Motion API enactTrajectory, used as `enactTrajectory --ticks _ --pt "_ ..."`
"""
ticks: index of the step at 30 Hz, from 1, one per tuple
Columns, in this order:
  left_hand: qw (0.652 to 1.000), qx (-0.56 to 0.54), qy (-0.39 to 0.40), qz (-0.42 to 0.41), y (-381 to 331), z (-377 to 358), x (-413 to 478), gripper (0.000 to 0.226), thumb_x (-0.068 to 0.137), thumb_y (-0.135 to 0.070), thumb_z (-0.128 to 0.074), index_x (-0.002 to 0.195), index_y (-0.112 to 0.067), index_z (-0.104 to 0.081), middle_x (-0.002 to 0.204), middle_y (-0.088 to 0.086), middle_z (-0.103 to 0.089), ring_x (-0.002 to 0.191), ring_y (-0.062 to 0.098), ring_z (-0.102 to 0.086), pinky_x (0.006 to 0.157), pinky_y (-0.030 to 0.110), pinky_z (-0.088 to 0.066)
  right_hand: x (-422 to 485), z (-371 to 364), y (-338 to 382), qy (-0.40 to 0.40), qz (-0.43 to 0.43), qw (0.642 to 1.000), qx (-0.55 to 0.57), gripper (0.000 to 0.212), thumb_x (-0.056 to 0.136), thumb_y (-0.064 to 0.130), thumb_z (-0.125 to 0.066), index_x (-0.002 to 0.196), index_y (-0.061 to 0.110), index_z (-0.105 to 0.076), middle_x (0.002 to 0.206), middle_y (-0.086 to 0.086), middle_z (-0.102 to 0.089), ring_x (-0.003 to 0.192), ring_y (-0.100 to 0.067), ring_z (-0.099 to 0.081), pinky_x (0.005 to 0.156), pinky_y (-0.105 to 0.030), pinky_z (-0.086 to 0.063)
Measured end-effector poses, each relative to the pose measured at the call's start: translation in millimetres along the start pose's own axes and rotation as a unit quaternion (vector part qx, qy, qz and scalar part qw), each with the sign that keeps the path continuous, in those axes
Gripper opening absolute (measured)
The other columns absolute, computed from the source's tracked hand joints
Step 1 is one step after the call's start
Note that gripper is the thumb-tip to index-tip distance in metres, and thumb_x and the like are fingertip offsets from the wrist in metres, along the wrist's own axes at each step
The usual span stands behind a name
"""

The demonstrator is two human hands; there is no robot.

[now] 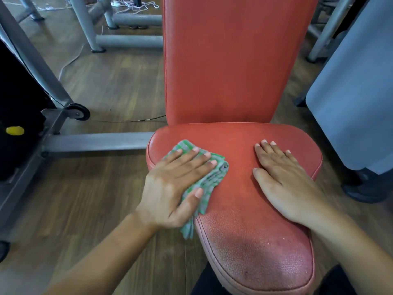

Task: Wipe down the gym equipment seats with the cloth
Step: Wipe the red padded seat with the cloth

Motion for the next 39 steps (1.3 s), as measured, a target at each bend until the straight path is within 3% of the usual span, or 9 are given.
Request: enactTrajectory --ticks 3,7,14,18,25,29,32,35,39 --pt "1.0 0.0 0.017 -0.017 21.6 3.8 3.6 0.052 0.095 -0.037 -0.031 0.123 -0.008 -0.063 0.13 0.009 -0.06 0.128 0.023 -0.05 0.105 0.048 -0.04 1.1 -0.8 0.5 0.001 0.002 1.0 -0.005 0.068 0.09 0.046 -0.006 0.154 0.021 -0.002 0.16 0.008 0.008 0.143 -0.001 0.013 0.114 -0.021 0.013" --pt "0.997 0.018 -0.002 0.08 48.9 14.1 10.4 0.047 0.089 -0.033 -0.04 0.124 -0.012 -0.063 0.13 0.007 -0.06 0.129 0.023 -0.049 0.105 0.05 -0.038 -0.2 0.4 0.3 0.004 0.002 1.0 -0.003 0.058 0.101 0.036 -0.019 0.154 0.02 -0.001 0.16 0.007 0.008 0.144 -0.002 0.013 0.115 -0.022 0.012" --pt "0.998 0.009 0.047 -0.038 28.7 6.0 6.2 0.051 0.094 -0.036 -0.033 0.126 -0.008 -0.06 0.132 0.009 -0.057 0.129 0.024 -0.049 0.106 0.048 -0.039 -0.5 0.2 0.5 0.002 0.0 1.0 0.0 0.059 0.099 0.039 -0.014 0.154 0.022 -0.001 0.16 0.008 0.009 0.143 0.0 0.014 0.115 -0.022 0.013" --pt "0.997 0.033 0.03 0.061 67.8 20.8 14.8 0.049 0.088 -0.032 -0.039 0.126 -0.008 -0.059 0.13 0.012 -0.058 0.128 0.027 -0.05 0.101 0.052 -0.042 -0.4 0.4 1.4 -0.001 0.002 1.0 0.001 0.066 0.091 0.043 -0.002 0.153 0.023 0.0 0.159 0.009 0.009 0.141 0.003 0.015 0.113 -0.02 0.015" --pt "0.996 0.003 0.063 -0.066 17.6 4.0 7.9 0.053 0.093 -0.036 -0.032 0.129 -0.009 -0.058 0.135 0.008 -0.056 0.131 0.023 -0.047 0.106 0.046 -0.039 1.1 0.5 2.0 0.0 0.0 1.0 -0.001 0.071 0.086 0.046 -0.005 0.154 0.023 -0.001 0.159 0.01 0.009 0.142 0.002 0.015 0.113 -0.019 0.015" --pt "0.994 0.018 0.1 0.037 62.2 16.6 22.1 0.053 0.091 -0.039 -0.038 0.134 -0.012 -0.053 0.139 0.008 -0.051 0.135 0.022 -0.042 0.111 0.046 -0.034 0.1 -0.3 1.1 0.0 0.004 1.0 0.001 0.071 0.086 0.046 -0.005 0.153 0.024 0.0 0.159 0.01 0.009 0.139 0.005 0.016 0.113 -0.019 0.015" --pt "0.975 0.077 0.179 0.106 54.1 9.8 33.9 0.075 0.086 -0.06 -0.019 0.149 -0.019 -0.029 0.156 0.003 -0.026 0.146 0.018 -0.017 0.12 0.035 -0.007 -0.7 0.0 0.4 0.001 0.001 1.0 0.002 0.063 0.094 0.044 -0.008 0.153 0.023 0.0 0.159 0.009 0.009 0.142 0.002 0.015 0.114 -0.02 0.014" --pt "0.958 0.127 0.234 0.107 34.1 -0.6 34.9 0.087 0.077 -0.068 -0.001 0.153 -0.025 -0.007 0.16 -0.005 -0.001 0.146 0.01 0.005 0.117 0.028 0.01 -0.2 0.4 1.6 -0.001 0.005 1.0 0.0 0.076 0.081 0.047 -0.005 0.153 0.023 0.0 0.159 0.01 0.01 0.139 0.005 0.017 0.113 -0.019 0.015" --pt "0.94 0.136 0.233 0.208 51.4 -1.7 52.4 0.078 0.086 -0.064 -0.006 0.153 -0.024 -0.009 0.161 -0.004 -0.004 0.147 0.011 0.002 0.116 0.029 0.007 0.0 0.9 2.3 0.002 0.006 1.0 0.0 0.078 0.079 0.047 -0.004 0.153 0.023 0.002 0.159 0.009 0.011 0.135 0.006 0.018 0.113 -0.021 0.015"
Point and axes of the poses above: each hand's wrist, its own x-axis towards the middle knuckle, its own z-axis out of the back of the hand, y = z × x, the point moved 3 cm from there along x, towards the middle knuckle
